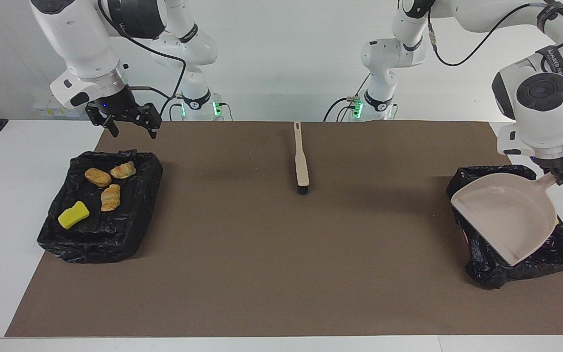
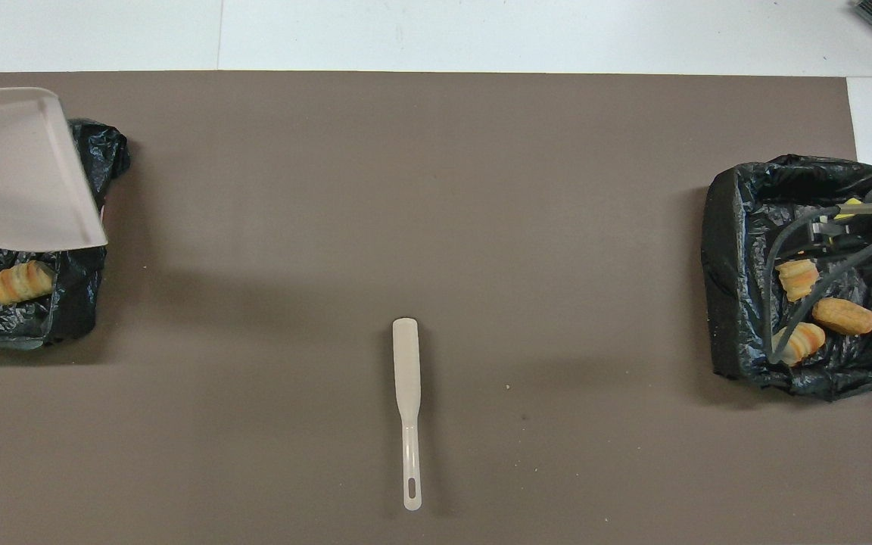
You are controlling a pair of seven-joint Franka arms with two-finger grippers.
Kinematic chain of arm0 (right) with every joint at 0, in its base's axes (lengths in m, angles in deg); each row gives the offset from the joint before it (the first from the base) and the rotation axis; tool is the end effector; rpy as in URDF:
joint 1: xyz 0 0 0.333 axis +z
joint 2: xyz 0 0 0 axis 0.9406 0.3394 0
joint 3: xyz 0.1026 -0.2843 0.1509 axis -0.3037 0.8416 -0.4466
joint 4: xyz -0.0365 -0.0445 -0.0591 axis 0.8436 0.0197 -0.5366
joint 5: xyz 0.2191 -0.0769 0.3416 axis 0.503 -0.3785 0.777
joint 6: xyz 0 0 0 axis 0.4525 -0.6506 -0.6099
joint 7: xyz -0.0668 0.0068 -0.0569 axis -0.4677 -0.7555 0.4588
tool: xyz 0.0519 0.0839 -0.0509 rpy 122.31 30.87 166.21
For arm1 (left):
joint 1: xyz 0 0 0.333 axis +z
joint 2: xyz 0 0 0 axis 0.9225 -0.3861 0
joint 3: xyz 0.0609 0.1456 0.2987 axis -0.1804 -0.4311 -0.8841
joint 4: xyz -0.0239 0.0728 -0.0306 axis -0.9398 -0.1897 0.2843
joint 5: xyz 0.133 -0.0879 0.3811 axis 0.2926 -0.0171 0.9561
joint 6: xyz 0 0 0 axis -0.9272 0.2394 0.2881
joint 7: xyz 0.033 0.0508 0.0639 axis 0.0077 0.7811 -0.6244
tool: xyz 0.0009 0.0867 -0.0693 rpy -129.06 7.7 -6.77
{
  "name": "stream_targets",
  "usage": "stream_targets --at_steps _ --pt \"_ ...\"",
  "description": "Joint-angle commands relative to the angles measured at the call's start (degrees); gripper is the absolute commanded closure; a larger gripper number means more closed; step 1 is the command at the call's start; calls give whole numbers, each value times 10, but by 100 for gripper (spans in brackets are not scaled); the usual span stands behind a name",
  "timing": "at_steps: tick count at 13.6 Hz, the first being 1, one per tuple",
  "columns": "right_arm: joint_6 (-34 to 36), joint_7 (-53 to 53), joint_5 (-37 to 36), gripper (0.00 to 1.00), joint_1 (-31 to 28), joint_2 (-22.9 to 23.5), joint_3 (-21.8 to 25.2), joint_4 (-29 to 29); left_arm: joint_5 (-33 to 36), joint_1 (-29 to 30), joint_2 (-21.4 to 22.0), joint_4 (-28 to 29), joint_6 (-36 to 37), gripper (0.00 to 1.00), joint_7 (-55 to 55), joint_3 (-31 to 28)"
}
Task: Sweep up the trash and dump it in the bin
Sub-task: 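Tilt the dustpan with the left gripper to dump pieces into the bin, then carry the empty dustpan with the left gripper back over the mat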
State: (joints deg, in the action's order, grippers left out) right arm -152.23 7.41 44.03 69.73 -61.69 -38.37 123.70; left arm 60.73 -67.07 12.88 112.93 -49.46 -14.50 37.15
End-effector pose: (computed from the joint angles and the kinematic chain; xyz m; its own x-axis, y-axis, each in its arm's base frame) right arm 0.5780 0.0071 0.6307 0.9962 -0.0524 -0.0700 -0.0499 -0.9981 0.0364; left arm 0.6730 0.0588 0.5504 0.3470 -0.7762 -0.5264 -0.9365 -0.2571 -0.2383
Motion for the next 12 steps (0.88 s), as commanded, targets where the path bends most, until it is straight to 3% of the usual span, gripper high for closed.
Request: stream_targets --at_steps 1,3,5,7,12 --pt "-18 -10 13 0 -5 -18 -2 25 -77 -58 -3 10 16 100 -144 -8" --pt "-15 -10 13 0 -4 -19 -2 26 -118 -103 -16 11 37 100 -285 -7" --pt "-15 -5 12 0 -2 -18 -2 23 -210 -129 -35 10 30 100 -423 -8" --pt "-22 -7 12 0 0 -12 -3 17 -237 -172 -56 10 12 100 -554 -8" --pt "-20 -3 13 0 -3 -12 -3 16 -307 -234 -86 3 -40 100 -683 -8"
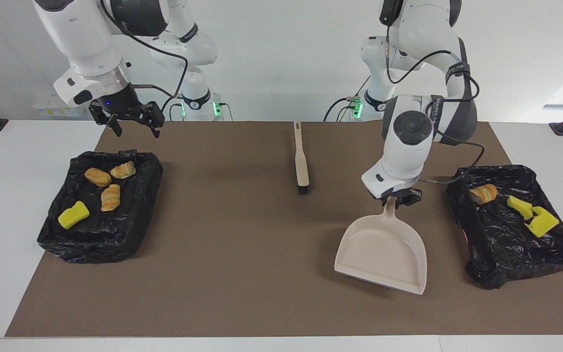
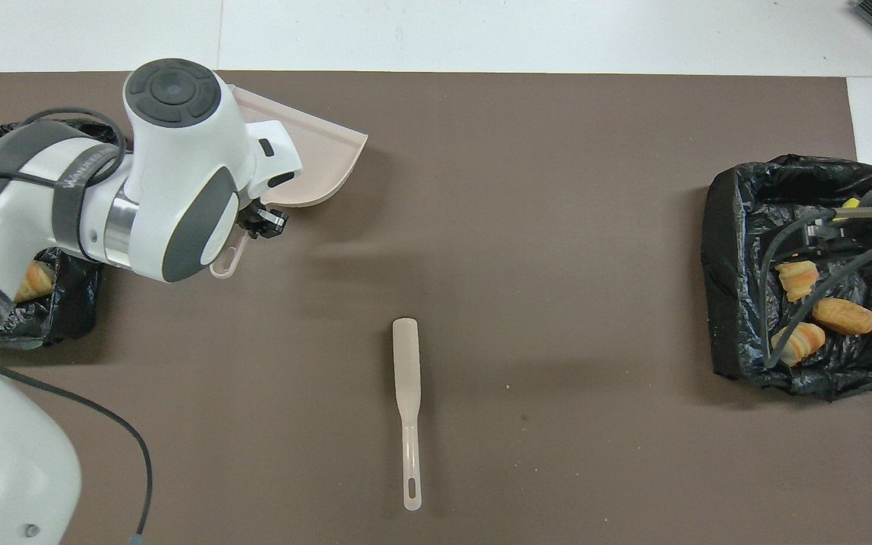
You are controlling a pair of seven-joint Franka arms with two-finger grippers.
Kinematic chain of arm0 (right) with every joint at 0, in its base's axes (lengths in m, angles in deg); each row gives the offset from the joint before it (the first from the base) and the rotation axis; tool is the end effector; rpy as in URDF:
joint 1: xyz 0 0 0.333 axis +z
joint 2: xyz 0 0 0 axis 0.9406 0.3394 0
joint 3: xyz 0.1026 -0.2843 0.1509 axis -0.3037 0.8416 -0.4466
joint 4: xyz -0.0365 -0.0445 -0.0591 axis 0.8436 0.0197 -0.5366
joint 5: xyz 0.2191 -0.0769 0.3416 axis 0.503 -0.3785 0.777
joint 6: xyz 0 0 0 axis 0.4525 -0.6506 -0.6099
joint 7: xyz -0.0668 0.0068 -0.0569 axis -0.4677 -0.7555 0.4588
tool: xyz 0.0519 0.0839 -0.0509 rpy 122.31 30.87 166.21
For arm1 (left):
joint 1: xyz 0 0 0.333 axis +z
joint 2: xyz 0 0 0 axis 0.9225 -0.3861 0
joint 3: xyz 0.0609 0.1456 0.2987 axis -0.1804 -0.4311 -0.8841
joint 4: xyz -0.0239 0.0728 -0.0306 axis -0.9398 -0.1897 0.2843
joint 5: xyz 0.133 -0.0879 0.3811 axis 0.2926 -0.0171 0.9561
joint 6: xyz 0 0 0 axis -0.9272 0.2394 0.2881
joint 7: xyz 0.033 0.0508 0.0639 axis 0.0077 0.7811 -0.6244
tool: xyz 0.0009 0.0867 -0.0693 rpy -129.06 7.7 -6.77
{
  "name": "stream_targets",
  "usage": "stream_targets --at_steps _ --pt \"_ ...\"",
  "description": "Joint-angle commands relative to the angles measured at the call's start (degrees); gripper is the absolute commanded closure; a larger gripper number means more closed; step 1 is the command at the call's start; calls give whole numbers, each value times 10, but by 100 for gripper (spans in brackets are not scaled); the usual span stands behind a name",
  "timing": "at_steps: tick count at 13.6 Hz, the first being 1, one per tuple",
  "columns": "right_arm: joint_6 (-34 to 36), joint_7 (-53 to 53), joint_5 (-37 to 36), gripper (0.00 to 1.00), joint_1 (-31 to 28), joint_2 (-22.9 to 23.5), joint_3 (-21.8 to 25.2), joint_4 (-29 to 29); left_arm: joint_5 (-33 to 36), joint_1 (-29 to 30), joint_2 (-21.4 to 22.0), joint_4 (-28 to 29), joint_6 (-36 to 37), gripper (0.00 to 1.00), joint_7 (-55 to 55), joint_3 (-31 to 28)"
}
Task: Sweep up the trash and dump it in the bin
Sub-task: 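Carry the empty dustpan with the left gripper back over the mat, then lower the dustpan onto the mat and open the left gripper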
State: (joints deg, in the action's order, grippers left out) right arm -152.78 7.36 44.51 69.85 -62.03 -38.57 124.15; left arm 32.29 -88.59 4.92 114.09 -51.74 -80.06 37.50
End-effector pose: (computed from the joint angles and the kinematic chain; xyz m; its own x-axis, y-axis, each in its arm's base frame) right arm 0.5770 0.0113 0.6310 0.9969 -0.0469 -0.0629 -0.0453 -0.9986 0.0277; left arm 0.6497 -0.2416 0.4326 0.9269 -0.3626 -0.0973 -0.3728 -0.9194 -0.1255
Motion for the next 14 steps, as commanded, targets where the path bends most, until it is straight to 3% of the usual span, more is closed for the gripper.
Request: stream_targets --at_steps 1,4,7,10,14 --pt "-14 -3 8 0 -4 -8 0 12 -38 -29 -10 -10 -25 100 -52 -12" --pt "-14 -3 8 0 -4 -8 -1 12 -69 -58 -43 -42 -58 100 -165 -11" --pt "-14 -3 8 0 -4 -8 0 12 -80 -86 -61 -57 -58 100 -189 -12" --pt "-14 -3 8 0 -4 -8 0 12 -79 -110 -137 -129 -52 100 -250 -12" --pt "-14 -3 8 0 -4 -9 0 12 -82 -112 -142 -133 -52 100 -258 -2"
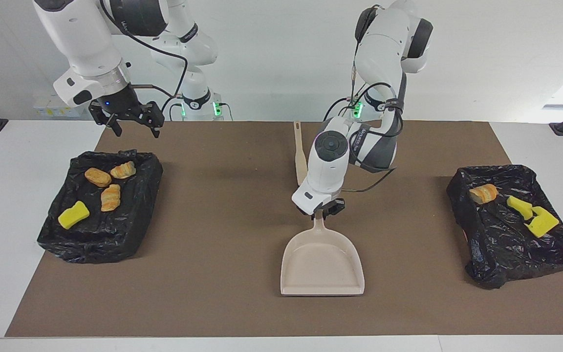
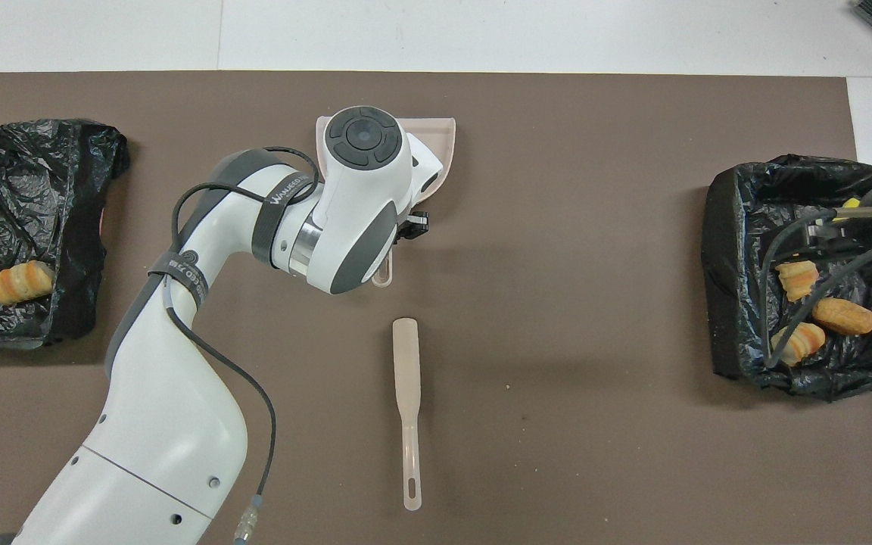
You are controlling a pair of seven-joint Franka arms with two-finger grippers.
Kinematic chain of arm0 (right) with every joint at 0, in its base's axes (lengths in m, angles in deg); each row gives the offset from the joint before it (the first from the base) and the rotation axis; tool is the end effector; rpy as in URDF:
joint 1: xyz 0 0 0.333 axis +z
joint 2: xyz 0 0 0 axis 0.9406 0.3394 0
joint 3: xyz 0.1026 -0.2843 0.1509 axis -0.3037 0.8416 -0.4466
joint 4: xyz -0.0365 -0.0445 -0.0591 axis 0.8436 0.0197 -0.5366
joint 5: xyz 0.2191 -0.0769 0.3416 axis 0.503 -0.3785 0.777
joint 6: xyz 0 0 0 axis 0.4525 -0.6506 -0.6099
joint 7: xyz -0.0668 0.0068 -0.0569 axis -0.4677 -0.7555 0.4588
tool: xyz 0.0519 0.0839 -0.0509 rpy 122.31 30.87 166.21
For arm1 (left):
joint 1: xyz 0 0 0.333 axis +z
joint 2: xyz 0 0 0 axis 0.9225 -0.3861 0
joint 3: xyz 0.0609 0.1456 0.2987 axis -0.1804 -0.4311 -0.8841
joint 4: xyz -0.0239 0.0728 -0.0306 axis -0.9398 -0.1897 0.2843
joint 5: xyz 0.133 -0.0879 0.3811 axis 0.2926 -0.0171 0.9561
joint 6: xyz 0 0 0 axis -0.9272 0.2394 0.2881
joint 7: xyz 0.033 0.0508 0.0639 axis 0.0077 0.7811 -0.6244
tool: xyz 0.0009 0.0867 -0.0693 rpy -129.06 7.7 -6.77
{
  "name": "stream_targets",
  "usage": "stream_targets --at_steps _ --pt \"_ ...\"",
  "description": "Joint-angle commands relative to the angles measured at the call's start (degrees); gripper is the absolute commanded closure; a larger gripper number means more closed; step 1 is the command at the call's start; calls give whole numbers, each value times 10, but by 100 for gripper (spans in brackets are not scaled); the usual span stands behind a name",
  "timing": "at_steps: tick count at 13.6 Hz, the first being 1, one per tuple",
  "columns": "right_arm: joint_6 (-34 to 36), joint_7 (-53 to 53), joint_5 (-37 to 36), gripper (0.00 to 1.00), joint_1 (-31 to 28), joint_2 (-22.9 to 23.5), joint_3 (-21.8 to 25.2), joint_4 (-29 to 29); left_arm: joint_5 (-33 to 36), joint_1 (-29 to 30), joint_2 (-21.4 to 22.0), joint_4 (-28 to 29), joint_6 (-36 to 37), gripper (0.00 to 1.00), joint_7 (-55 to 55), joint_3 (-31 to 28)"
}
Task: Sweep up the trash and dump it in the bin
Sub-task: 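Lower the dustpan onto the mat and open the left gripper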
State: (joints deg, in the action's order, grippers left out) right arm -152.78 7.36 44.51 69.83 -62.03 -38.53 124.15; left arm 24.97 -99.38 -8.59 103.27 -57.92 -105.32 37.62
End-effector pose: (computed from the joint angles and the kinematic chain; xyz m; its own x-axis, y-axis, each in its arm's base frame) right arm 0.5770 0.0107 0.6310 0.9969 -0.0480 -0.0629 -0.0463 -0.9985 0.0277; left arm 0.6399 -0.4028 0.3615 0.9954 -0.0902 -0.0337 -0.0908 -0.9957 -0.0186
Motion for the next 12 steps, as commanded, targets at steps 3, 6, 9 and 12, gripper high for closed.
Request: stream_targets --at_steps 3,6,9,12 --pt "-14 -3 8 0 -4 -9 -1 12 -16 -8 -6 -21 11 100 -4 2" --pt "-14 -3 8 0 -4 -8 -2 12 -21 -10 -1 -19 9 64 -6 2" --pt "-14 -3 8 0 -4 -8 -1 12 -26 -16 1 -15 6 31 -7 2" --pt "-14 -3 8 0 -4 -8 -1 12 -21 -17 7 -14 11 0 -6 2"
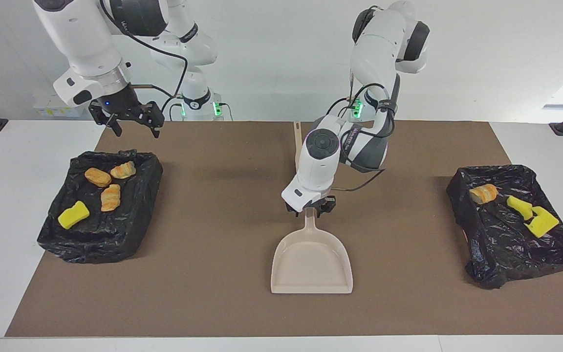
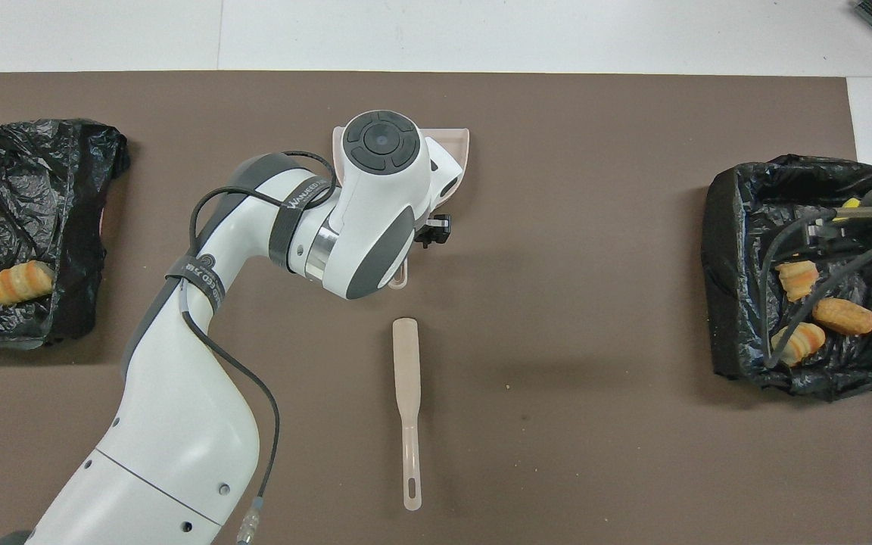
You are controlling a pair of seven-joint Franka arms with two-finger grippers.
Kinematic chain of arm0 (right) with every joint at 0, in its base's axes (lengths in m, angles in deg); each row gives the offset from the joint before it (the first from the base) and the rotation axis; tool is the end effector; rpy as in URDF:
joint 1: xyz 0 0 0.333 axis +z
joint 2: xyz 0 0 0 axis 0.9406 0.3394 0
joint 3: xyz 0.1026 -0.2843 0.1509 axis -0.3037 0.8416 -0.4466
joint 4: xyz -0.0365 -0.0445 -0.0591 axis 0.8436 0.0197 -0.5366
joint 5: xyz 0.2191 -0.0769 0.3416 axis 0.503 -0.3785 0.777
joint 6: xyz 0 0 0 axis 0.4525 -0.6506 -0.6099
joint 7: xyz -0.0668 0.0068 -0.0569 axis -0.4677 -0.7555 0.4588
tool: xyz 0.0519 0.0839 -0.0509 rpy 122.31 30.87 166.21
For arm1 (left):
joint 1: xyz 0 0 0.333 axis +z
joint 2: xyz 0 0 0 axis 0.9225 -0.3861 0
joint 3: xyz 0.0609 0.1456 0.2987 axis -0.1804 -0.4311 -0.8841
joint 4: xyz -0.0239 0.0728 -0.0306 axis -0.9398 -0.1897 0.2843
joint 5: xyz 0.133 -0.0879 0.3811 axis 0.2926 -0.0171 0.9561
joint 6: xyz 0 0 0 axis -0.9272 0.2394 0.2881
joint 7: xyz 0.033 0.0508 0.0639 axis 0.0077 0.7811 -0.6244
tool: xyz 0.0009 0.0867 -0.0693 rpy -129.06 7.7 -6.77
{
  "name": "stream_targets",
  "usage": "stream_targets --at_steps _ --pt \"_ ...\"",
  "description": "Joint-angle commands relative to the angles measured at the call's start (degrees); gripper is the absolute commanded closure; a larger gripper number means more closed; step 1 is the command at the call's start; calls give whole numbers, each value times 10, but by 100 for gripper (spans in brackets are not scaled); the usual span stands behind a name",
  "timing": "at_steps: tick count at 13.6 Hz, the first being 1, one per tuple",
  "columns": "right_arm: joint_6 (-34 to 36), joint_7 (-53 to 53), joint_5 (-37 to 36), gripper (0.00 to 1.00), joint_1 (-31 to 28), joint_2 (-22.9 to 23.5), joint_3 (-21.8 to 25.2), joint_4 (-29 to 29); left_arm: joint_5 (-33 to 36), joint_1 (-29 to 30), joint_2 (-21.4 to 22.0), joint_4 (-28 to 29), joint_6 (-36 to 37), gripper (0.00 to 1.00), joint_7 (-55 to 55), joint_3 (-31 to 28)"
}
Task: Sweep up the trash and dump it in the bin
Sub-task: 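Lower the dustpan onto the mat and open the left gripper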
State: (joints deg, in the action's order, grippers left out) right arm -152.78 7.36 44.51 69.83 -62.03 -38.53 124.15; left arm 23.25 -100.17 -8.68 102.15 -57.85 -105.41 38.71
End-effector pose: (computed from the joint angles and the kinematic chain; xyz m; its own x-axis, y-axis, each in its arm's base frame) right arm 0.5770 0.0107 0.6310 0.9969 -0.0480 -0.0629 -0.0463 -0.9985 0.0277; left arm 0.6299 -0.4247 0.3699 0.9935 -0.1076 -0.0368 -0.1068 -0.9940 0.0238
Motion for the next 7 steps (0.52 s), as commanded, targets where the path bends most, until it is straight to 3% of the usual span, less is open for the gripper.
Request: stream_targets --at_steps 1,7 --pt "-14 -3 8 0 -4 -9 -1 12 -2 -10 21 11 12 0 -5 -10" --pt "-14 -3 8 0 -4 -9 -1 12 37 27 187 174 4 0 25 -34"
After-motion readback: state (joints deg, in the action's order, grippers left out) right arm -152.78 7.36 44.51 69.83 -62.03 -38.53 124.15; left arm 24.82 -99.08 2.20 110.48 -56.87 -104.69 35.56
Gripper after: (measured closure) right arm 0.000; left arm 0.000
